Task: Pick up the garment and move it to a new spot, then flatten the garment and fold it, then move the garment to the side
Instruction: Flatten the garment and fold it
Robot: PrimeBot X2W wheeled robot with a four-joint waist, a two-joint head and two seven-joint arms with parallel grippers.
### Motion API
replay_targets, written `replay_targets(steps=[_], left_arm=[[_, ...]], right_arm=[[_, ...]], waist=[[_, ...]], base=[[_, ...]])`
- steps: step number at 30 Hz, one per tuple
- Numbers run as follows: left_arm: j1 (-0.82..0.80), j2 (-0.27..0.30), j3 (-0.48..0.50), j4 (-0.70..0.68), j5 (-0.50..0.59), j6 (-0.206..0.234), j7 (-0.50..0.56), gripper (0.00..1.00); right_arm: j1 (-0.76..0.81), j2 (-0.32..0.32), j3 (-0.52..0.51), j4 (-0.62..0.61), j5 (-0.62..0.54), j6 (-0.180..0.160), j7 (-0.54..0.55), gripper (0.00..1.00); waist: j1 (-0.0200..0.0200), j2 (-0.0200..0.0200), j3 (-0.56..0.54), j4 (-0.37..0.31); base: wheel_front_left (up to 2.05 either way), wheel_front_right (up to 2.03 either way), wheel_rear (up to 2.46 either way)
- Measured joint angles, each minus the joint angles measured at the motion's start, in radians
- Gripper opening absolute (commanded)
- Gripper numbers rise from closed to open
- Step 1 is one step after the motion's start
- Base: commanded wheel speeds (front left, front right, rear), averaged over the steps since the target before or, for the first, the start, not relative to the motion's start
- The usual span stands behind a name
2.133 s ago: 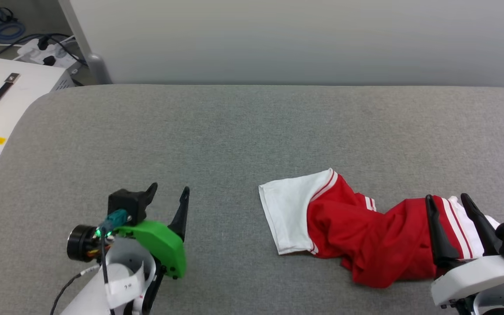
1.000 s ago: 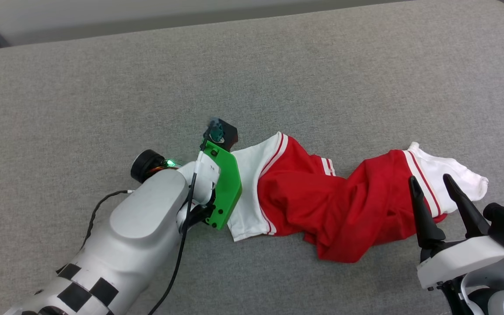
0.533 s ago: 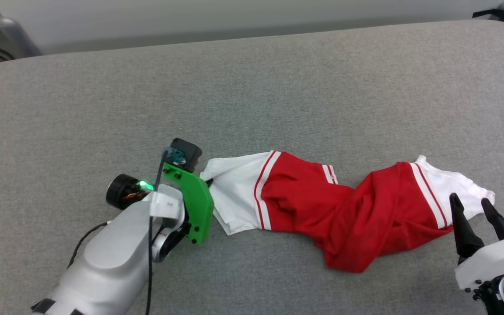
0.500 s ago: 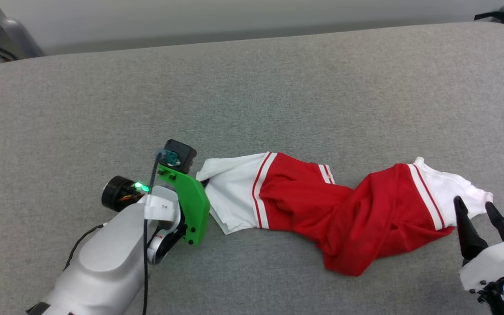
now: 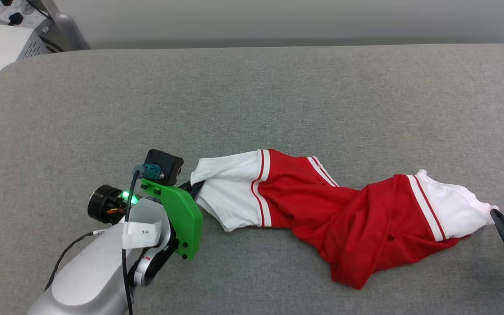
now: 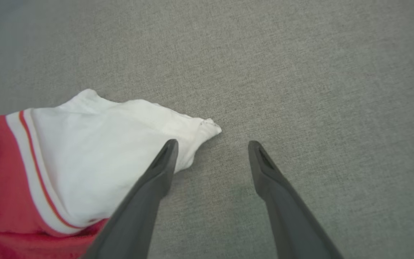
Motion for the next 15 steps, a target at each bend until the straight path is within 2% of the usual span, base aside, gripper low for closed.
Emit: replay_targets(steps=[6,12,13,14,15], left_arm=[[0.0,0.004,-0.005,-0.05,0.001,0.012,0.009,0.0],[-0.001,0.002,-0.007,-0.058,0.004,0.012,0.008,0.0],[-0.001,0.002,-0.007,-0.058,0.004,0.015,0.007,0.0],[-0.001,0.002,-0.007,-0.057,0.004,0.015,0.006,0.0],[-0.001,0.002,-0.007,-0.056,0.004,0.015,0.003,0.0]], right_arm=[[-0.096,-0.056,0.067,0.126,0.023,0.0,0.122,1.0],[-0.139,-0.079,0.103,0.225,0.044,0.0,0.248,1.0],[-0.145,-0.08,0.106,0.23,0.044,0.0,0.269,0.4],[-0.153,-0.081,0.109,0.234,0.045,-0.001,0.289,0.02],[-0.158,-0.081,0.106,0.237,0.048,-0.001,0.304,0.0]], waist=[[0.0,0.0,0.029,0.023],[0.0,-0.0001,0.061,0.044],[0.0,0.0,0.064,0.046],[0.0,0.0,0.068,0.049],[0.0,0.0,0.071,0.05]], base=[[0.0,0.0,0.0],[0.0,0.0,0.0],[0.0,0.0,0.0],[0.0,0.0,0.0],[0.0,0.0,0.0]])
